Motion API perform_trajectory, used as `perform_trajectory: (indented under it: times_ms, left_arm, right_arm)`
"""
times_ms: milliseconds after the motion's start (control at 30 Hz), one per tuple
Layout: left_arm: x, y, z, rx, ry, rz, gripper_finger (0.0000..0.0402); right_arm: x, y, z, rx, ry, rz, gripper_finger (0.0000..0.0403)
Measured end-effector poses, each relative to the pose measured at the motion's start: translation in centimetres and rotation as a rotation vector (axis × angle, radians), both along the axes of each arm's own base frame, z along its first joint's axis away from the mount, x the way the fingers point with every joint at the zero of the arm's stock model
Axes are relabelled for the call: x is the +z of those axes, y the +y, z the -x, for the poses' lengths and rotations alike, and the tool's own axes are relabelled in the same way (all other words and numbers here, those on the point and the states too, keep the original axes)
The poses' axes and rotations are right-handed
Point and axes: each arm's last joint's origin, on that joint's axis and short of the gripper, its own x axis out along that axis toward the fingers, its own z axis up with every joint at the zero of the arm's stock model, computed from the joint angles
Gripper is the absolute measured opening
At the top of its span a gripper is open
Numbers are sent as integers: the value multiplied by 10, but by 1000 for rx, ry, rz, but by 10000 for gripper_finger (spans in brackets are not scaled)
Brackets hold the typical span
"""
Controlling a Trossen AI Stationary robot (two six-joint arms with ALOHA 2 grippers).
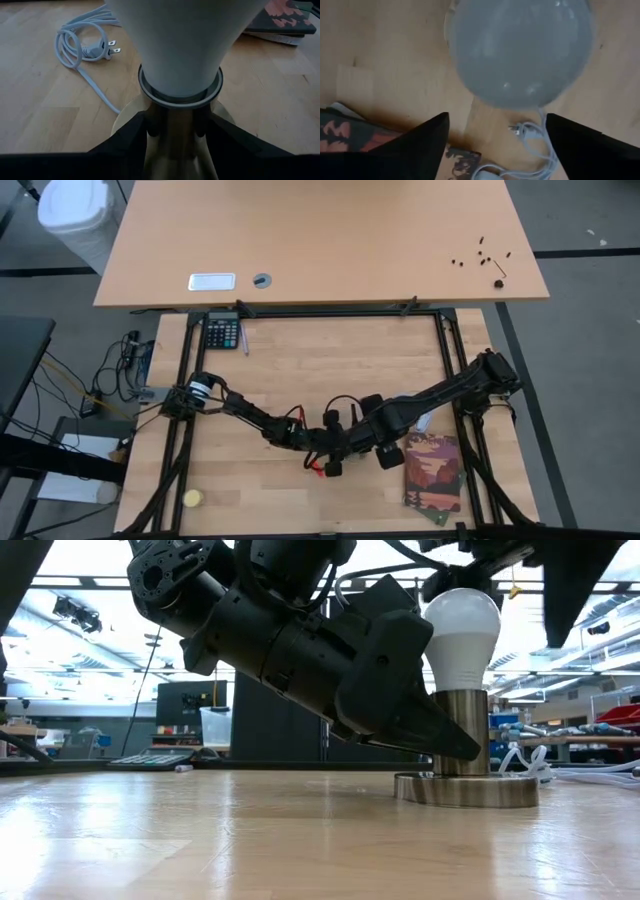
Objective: Screw lightbulb
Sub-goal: Remove the lightbulb from the lamp socket
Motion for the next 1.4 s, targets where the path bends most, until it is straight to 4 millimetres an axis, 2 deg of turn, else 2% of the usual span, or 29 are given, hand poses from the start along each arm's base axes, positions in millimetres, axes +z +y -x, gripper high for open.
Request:
perform_trajectory:
  times_ms: [200,533,733,900,1100,1200,1400]
  left_arm:
    - [0,0,0,5,-1,-2,180]
    - [0,1,0,26,-3,5,183]
    - [0,1,0,45,-4,41,200]
    - [-1,1,0,57,-7,62,205]
    - [0,2,0,78,-18,29,206]
    - [0,4,0,115,-25,11,206]
    - [0,5,0,136,-28,2,206]
  right_arm:
    - [11,14,18,-48,-9,65,369]
    - [37,52,58,-173,-220,142,356]
    - [38,79,78,-253,-384,196,352]
    - [22,86,92,-268,-457,292,352]
    - [-13,70,99,-399,-462,335,353]
    - [-33,62,102,-454,-525,276,353]
    - [-71,45,107,-552,-783,127,353]
